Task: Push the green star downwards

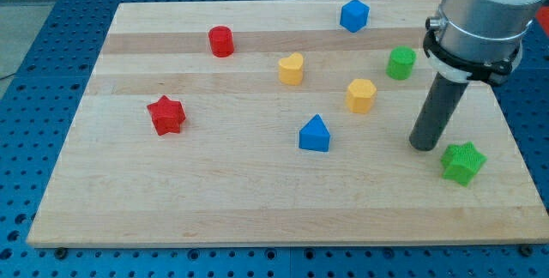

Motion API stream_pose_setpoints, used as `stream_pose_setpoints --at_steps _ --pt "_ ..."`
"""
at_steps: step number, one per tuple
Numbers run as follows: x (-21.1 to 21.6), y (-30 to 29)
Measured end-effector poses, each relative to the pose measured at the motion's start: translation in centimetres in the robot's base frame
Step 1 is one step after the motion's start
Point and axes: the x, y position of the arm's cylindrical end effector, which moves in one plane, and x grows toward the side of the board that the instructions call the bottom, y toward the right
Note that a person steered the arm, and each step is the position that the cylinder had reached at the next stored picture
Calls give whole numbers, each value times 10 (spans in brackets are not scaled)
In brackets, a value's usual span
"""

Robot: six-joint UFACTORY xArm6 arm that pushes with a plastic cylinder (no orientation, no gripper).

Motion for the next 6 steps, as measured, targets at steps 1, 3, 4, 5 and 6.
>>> stream_pose_setpoints --at_steps 1,3,4,5,6 --pt "-10 0" --pt "-40 98" --pt "-8 112" --pt "24 59" --pt "44 -11"
